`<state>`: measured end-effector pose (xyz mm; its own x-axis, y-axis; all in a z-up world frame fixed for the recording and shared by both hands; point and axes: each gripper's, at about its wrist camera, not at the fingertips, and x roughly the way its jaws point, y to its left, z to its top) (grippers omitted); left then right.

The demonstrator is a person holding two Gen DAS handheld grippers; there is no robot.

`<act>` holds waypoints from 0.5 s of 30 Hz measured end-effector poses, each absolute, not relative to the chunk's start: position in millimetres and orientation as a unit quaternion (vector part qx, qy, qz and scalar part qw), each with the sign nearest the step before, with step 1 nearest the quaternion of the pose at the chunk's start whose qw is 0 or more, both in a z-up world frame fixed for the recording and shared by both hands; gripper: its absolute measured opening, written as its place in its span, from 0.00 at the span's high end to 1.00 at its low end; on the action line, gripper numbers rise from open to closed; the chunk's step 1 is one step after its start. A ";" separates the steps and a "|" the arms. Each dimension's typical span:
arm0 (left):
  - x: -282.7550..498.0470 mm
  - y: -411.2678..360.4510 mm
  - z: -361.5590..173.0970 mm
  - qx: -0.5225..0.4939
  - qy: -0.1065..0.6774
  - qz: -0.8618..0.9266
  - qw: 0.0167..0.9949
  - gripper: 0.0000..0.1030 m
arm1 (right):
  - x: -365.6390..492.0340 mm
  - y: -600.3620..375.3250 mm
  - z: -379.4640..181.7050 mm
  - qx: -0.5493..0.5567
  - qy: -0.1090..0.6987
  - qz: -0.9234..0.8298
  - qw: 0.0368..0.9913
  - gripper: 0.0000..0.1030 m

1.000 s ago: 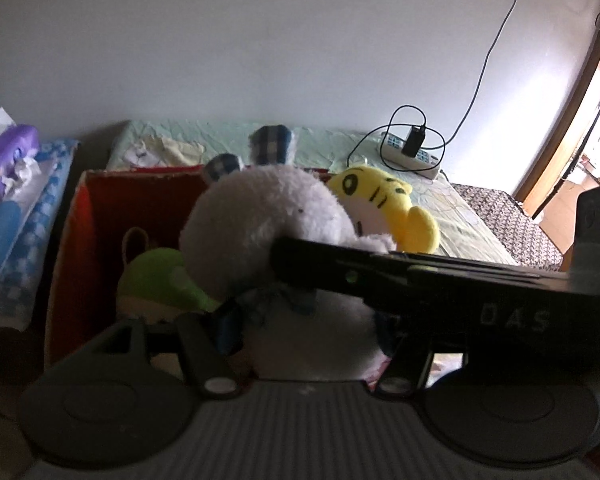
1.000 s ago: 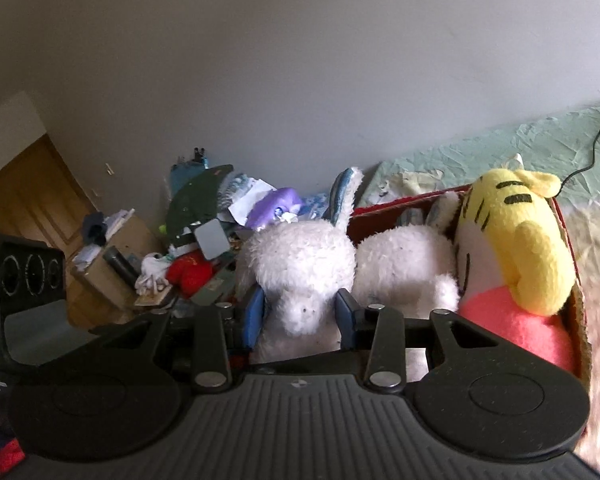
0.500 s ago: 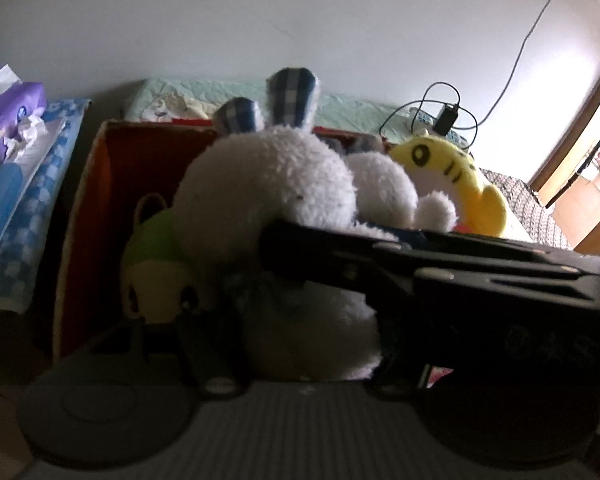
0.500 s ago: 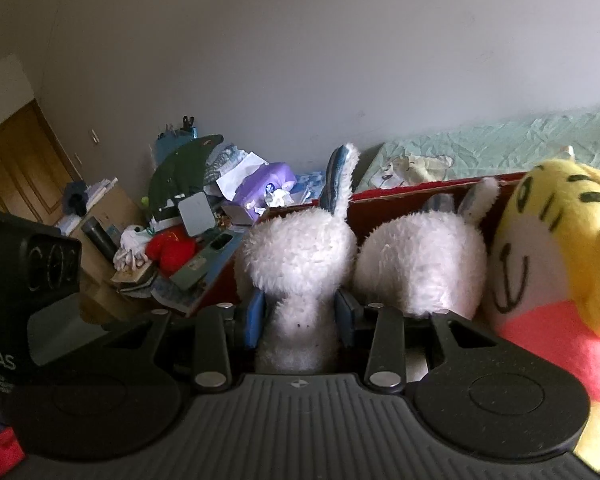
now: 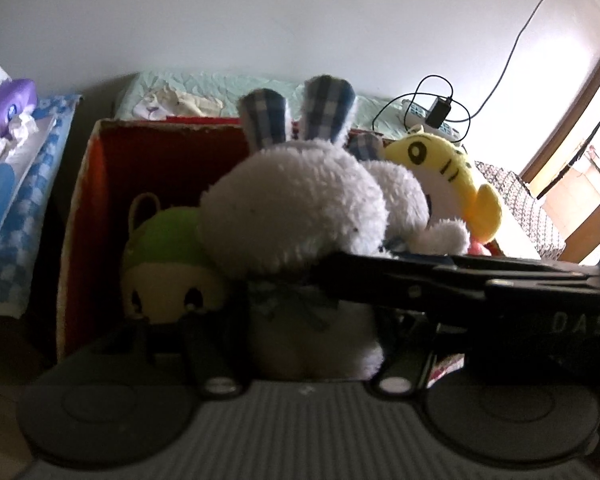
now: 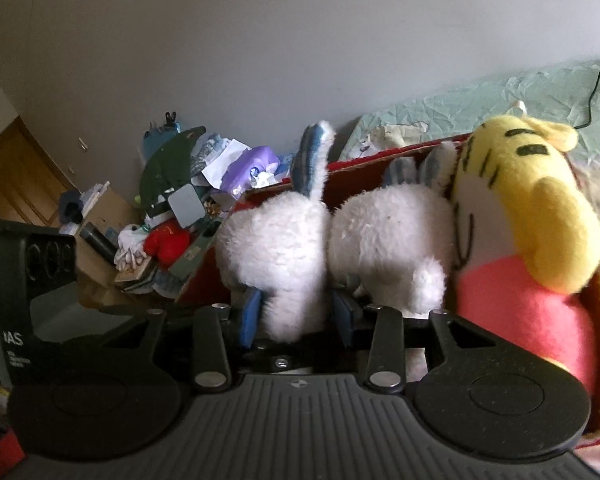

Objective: Organize objects
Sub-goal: 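Open the right gripper and release the second bunny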

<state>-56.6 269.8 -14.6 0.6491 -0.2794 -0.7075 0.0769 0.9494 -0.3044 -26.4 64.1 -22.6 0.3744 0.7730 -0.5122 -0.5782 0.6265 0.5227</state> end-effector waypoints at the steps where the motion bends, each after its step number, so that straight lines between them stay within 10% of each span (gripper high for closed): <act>1: -58.4 270.8 -13.3 -0.125 0.406 -0.099 0.900 0.35 | -27.0 63.1 -21.7 0.132 0.375 0.413 0.819 0.61; 15: -73.8 267.3 4.8 -0.106 0.374 -0.068 0.919 0.26 | -25.9 89.2 5.2 0.140 0.283 0.436 0.843 0.64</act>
